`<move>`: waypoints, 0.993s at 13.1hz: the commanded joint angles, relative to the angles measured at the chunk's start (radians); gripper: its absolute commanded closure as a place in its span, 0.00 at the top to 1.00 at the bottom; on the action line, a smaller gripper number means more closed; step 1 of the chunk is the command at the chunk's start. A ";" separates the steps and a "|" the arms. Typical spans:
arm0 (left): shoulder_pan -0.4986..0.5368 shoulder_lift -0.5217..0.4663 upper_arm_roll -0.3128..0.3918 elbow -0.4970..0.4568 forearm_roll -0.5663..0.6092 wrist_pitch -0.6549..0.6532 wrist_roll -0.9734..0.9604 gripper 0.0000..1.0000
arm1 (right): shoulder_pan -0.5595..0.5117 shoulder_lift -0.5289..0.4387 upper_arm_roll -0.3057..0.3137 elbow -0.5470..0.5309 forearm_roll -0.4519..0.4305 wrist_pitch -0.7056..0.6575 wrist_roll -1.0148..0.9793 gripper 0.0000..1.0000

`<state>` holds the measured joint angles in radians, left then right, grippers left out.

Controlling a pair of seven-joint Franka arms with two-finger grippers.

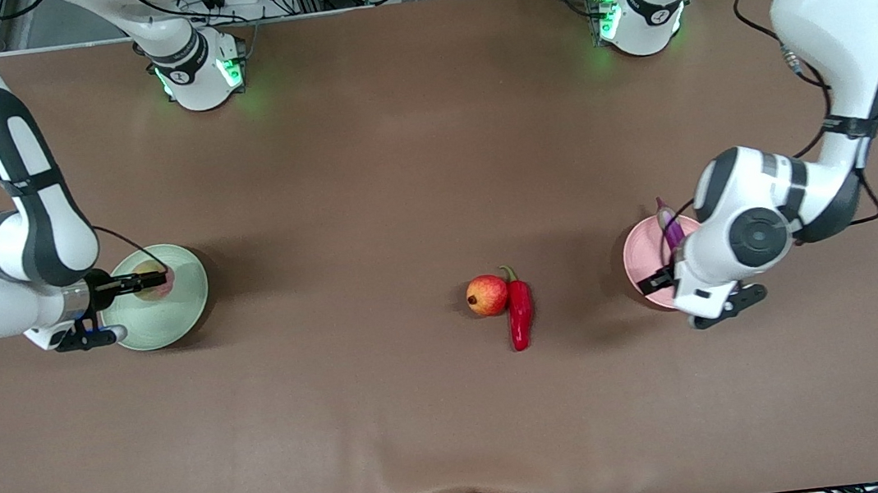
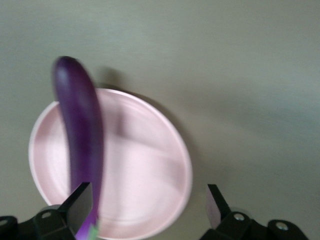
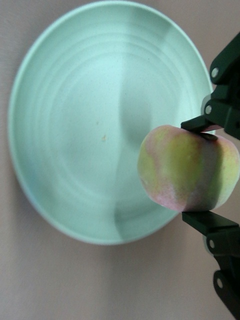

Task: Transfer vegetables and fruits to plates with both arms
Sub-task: 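Carry the peach to the green plate while the left gripper releases eggplant, then grasp the red chili with the left gripper while the right gripper releases peach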

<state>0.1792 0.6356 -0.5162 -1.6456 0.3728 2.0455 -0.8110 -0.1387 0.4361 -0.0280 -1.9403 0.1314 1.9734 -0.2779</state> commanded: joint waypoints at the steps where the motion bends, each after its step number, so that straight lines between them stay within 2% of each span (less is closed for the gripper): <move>1: -0.067 0.048 0.005 0.088 -0.050 -0.007 -0.034 1.00 | -0.048 -0.042 0.023 -0.077 -0.010 0.048 -0.055 0.00; 2: -0.095 0.070 0.005 0.119 -0.055 -0.005 -0.037 1.00 | -0.050 -0.042 0.023 -0.081 -0.010 0.045 -0.055 0.00; 3: -0.122 0.091 0.007 0.151 -0.054 -0.004 -0.037 1.00 | -0.055 -0.040 0.025 -0.081 -0.010 0.041 -0.055 0.25; 4: -0.156 0.113 0.011 0.180 -0.051 0.005 -0.036 1.00 | -0.052 -0.037 0.025 -0.077 -0.009 0.039 -0.055 0.99; 6: -0.202 0.147 0.024 0.202 -0.051 0.083 -0.039 1.00 | -0.041 -0.039 0.026 -0.037 -0.007 -0.004 -0.052 1.00; 9: -0.234 0.206 0.027 0.222 -0.057 0.195 -0.056 1.00 | -0.009 -0.039 0.031 0.128 0.005 -0.169 -0.035 1.00; 11: -0.276 0.268 0.027 0.289 -0.055 0.232 -0.149 1.00 | 0.025 -0.039 0.031 0.240 0.005 -0.256 -0.006 1.00; 13: -0.366 0.309 0.085 0.346 -0.055 0.271 -0.233 1.00 | 0.039 -0.039 0.031 0.346 0.005 -0.335 0.022 1.00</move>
<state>-0.0919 0.8890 -0.4851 -1.3939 0.3271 2.2945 -0.9758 -0.1120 0.3955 0.0047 -1.6854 0.1350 1.7064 -0.2826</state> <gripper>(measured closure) 0.000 0.000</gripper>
